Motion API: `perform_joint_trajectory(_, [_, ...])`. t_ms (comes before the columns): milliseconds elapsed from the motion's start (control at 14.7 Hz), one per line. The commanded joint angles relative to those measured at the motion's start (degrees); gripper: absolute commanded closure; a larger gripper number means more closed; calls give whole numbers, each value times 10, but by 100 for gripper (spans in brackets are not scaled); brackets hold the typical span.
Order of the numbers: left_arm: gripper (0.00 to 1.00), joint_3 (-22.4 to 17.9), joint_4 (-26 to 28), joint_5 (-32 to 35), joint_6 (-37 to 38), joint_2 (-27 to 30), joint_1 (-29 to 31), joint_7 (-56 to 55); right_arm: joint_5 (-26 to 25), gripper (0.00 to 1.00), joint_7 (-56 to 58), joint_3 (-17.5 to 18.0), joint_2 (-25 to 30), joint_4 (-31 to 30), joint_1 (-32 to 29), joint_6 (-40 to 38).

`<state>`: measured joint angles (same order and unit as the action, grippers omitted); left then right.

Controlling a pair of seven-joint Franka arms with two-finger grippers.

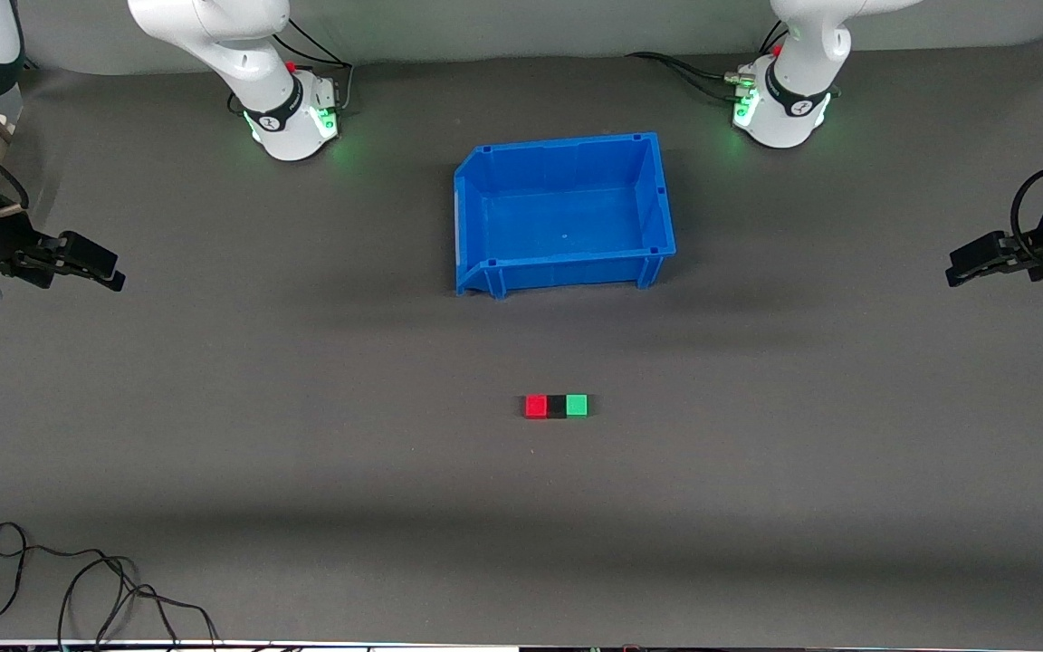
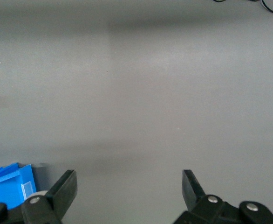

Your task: Attach green and red cubes to black cube

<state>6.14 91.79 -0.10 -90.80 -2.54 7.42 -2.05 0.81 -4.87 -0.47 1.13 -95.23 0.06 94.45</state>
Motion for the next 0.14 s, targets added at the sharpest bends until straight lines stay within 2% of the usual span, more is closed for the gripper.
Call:
perform_joint_trajectory(0, [0,-1,13,-6,2,15,3,-3,-2,0,-1,11,6,-3,-12,6])
perform_joint_trajectory(68, [0,-1,13,-6,2,13,3,-3,-2,0,-1,12,6,-3,-12,6])
